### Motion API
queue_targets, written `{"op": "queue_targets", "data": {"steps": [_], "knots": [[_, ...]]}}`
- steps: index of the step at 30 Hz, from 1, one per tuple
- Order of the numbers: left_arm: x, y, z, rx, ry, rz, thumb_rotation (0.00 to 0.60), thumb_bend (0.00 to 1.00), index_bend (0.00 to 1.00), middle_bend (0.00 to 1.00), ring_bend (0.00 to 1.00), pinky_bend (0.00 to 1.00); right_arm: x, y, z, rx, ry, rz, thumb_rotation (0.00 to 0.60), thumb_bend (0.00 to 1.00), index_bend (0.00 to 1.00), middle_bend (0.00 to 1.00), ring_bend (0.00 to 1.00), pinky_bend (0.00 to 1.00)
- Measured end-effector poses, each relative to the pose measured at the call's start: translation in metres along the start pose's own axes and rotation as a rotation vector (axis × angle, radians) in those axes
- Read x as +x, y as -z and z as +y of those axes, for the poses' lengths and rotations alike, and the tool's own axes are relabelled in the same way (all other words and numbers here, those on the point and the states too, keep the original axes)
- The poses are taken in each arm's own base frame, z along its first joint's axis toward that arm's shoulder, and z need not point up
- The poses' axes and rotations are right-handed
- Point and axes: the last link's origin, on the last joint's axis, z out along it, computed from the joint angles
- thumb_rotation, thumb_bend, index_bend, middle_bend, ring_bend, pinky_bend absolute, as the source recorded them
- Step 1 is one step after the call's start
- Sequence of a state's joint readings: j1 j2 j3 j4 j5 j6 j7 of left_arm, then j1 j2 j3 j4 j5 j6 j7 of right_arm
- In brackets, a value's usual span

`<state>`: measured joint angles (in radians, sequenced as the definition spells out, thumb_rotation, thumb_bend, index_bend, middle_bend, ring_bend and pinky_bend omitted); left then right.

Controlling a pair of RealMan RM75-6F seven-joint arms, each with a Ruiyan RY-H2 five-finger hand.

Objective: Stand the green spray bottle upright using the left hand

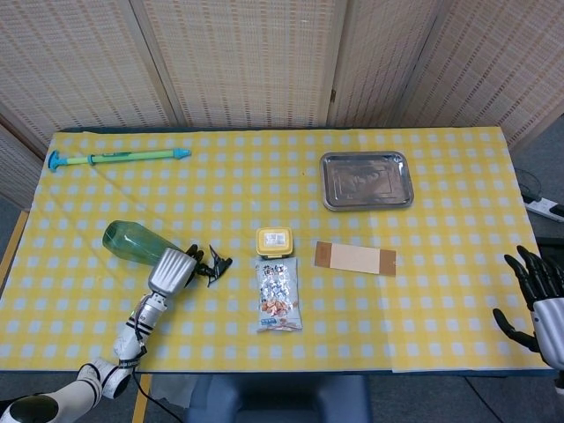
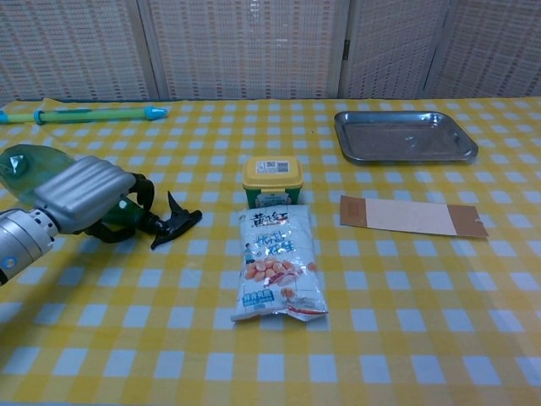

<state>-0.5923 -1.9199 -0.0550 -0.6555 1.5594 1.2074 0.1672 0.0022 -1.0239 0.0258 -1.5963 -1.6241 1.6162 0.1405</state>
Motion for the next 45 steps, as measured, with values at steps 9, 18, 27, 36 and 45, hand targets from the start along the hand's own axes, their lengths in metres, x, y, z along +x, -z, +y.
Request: {"op": "queue_targets", "data": {"steps": [9,18,27,36,45], "knots": [[0.001,0.000,0.002,-0.002,0.002,0.024,0.600,0.26,0.61,0.60,1.00,1.00,0.000,0.002,0.000,-0.004,0.005,0.001,0.600,0.35,0.00,0.00,0.00,0.00],[0.011,0.000,-0.002,0.023,0.030,0.077,0.600,0.29,0.61,0.60,1.00,1.00,0.001,0.002,0.001,0.000,-0.002,-0.002,0.600,0.35,0.00,0.00,0.00,0.00],[0.053,0.000,-0.009,0.101,0.279,0.212,0.600,0.35,0.60,0.60,1.00,1.00,0.003,0.007,-0.002,0.034,-0.012,-0.016,0.600,0.35,0.00,0.00,0.00,0.00],[0.126,-0.004,-0.046,0.266,0.615,0.413,0.600,0.41,0.61,0.61,1.00,1.00,0.002,0.008,-0.004,0.067,-0.037,-0.057,0.600,0.35,0.00,0.00,0.00,0.00],[0.152,0.002,-0.100,0.509,1.121,0.454,0.600,0.44,0.61,0.62,1.00,1.00,0.001,0.009,-0.005,0.078,-0.044,-0.066,0.600,0.35,0.00,0.00,0.00,0.00]]}}
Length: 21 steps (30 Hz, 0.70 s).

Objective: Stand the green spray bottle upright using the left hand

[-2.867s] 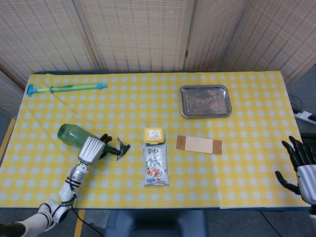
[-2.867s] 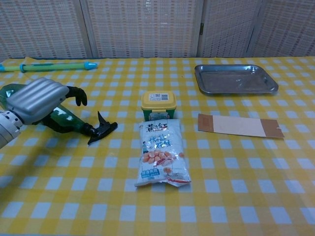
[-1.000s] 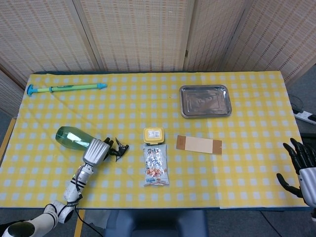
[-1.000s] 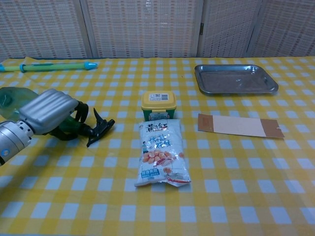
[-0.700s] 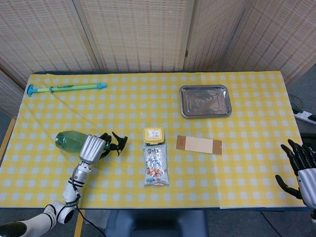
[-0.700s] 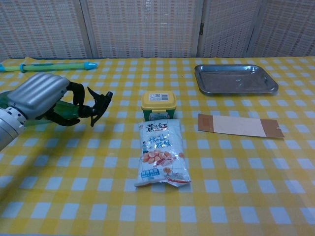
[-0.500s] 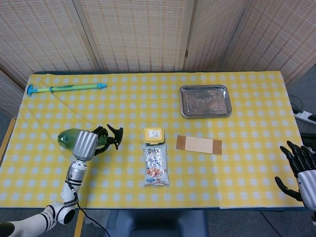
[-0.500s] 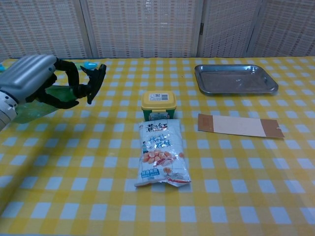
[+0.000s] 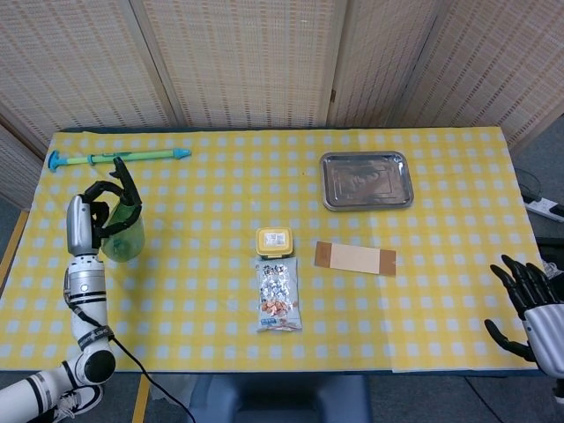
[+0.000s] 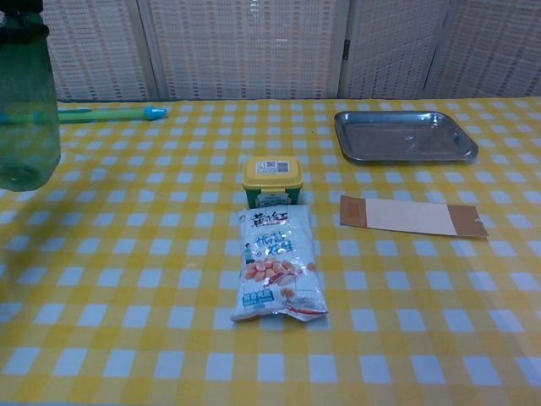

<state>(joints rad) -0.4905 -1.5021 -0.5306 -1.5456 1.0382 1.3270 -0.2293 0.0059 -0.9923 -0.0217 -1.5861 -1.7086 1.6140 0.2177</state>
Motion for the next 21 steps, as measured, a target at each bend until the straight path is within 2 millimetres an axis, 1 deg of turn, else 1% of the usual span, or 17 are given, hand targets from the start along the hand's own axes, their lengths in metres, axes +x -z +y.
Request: {"op": "queue_targets", "data": {"steps": [3,6,14,21], "knots": [[0.009,0.002,-0.006,0.041,0.120,0.032,0.600,0.44,0.61,0.62,1.00,1.00,0.000,0.000,-0.001,0.000,-0.005,-0.001,0.600,0.35,0.00,0.00,0.00,0.00],[0.010,0.007,-0.012,0.029,0.176,0.072,0.600,0.44,0.62,0.62,1.00,1.00,0.001,0.001,0.000,-0.004,-0.004,0.004,0.600,0.35,0.00,0.00,0.00,0.00],[-0.002,0.025,-0.035,-0.025,0.218,0.169,0.600,0.44,0.61,0.62,1.00,1.00,0.002,0.003,-0.002,0.005,-0.006,0.009,0.600,0.35,0.00,0.00,0.00,0.00],[-0.018,0.034,-0.056,0.004,0.225,0.151,0.600,0.44,0.61,0.62,1.00,1.00,0.001,0.003,-0.002,0.000,0.008,0.024,0.600,0.35,0.00,0.00,0.00,0.00]]}}
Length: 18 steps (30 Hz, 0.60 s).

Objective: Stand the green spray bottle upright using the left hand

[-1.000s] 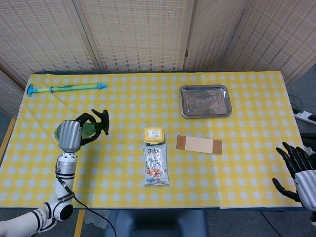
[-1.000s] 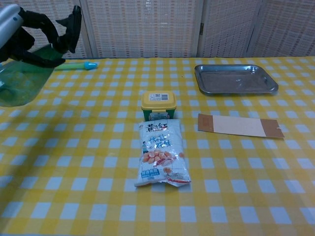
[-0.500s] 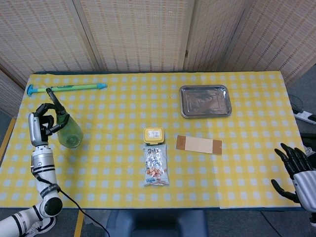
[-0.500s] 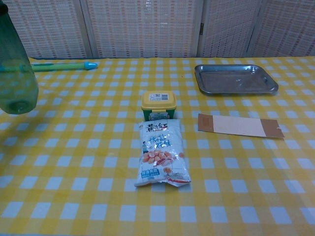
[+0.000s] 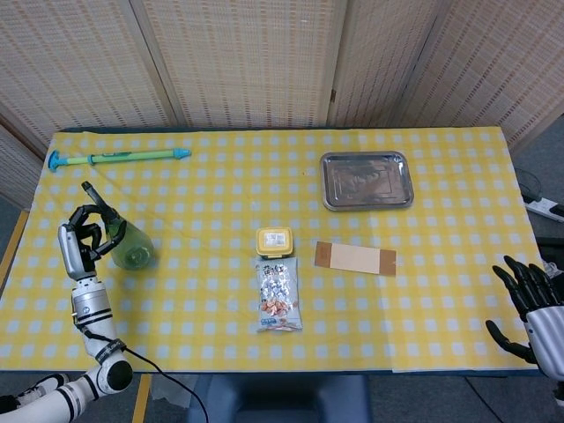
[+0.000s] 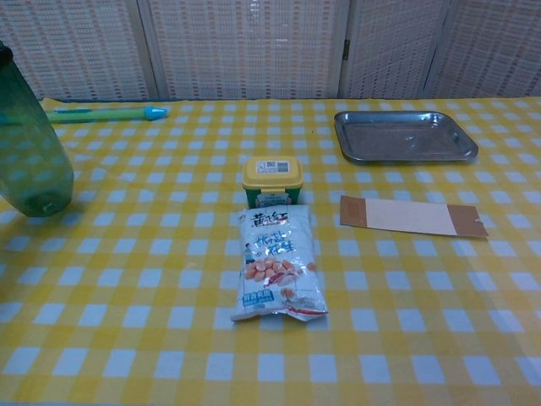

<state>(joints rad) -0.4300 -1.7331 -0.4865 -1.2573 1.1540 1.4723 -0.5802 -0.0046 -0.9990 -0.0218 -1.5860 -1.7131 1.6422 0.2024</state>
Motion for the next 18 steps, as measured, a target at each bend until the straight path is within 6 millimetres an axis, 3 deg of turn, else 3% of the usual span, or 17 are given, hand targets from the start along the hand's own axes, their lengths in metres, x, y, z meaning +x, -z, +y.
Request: {"op": "queue_targets", "data": {"steps": [8,14,18], "knots": [[-0.002,-0.002,-0.009,0.018,-0.014,-0.014,0.600,0.44,0.55,0.61,1.00,1.00,-0.001,-0.001,0.000,-0.008,0.014,0.010,0.600,0.35,0.00,0.00,0.00,0.00],[-0.003,-0.003,-0.014,0.037,-0.031,-0.038,0.600,0.38,0.32,0.41,1.00,1.00,-0.004,-0.002,-0.002,-0.002,0.018,0.001,0.600,0.35,0.00,0.00,0.00,0.00],[-0.001,-0.003,-0.014,0.039,-0.030,-0.049,0.600,0.32,0.24,0.33,1.00,1.00,-0.003,-0.002,-0.002,-0.004,0.018,0.003,0.600,0.35,0.00,0.00,0.00,0.00]]}}
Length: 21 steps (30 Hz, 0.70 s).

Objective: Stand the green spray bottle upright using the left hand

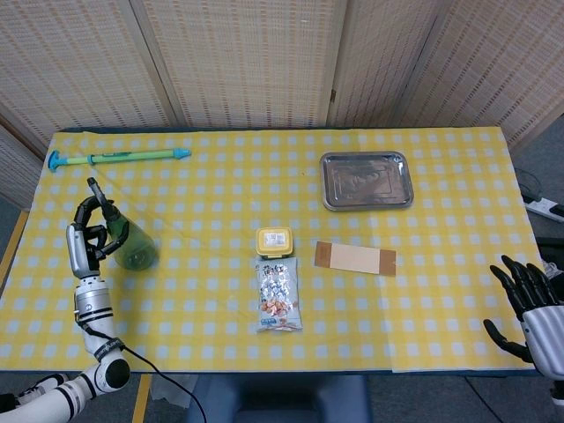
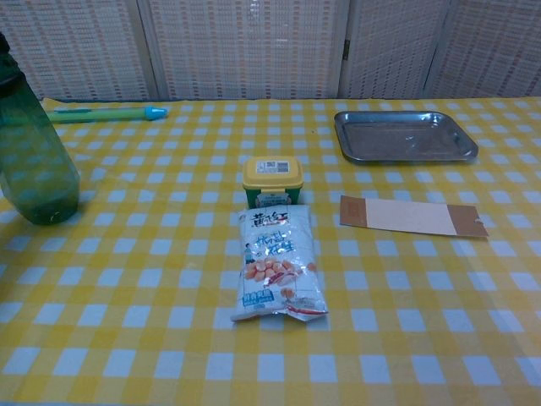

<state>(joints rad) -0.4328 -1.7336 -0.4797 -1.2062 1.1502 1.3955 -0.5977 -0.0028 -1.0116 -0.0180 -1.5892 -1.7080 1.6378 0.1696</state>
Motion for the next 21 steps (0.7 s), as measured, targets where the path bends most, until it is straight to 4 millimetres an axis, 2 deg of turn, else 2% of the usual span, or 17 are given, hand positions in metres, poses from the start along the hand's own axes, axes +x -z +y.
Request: {"op": "queue_targets", "data": {"steps": [5,21], "knots": [[0.002,0.001,0.002,-0.011,0.007,0.006,0.600,0.29,0.20,0.27,1.00,1.00,0.000,0.000,0.000,0.001,0.000,0.000,0.600,0.35,0.00,0.00,0.00,0.00],[0.022,0.010,0.011,-0.053,-0.004,-0.016,0.600,0.26,0.21,0.25,1.00,1.00,0.001,0.003,-0.002,0.007,0.000,0.009,0.600,0.35,0.00,0.00,0.00,0.00]]}}
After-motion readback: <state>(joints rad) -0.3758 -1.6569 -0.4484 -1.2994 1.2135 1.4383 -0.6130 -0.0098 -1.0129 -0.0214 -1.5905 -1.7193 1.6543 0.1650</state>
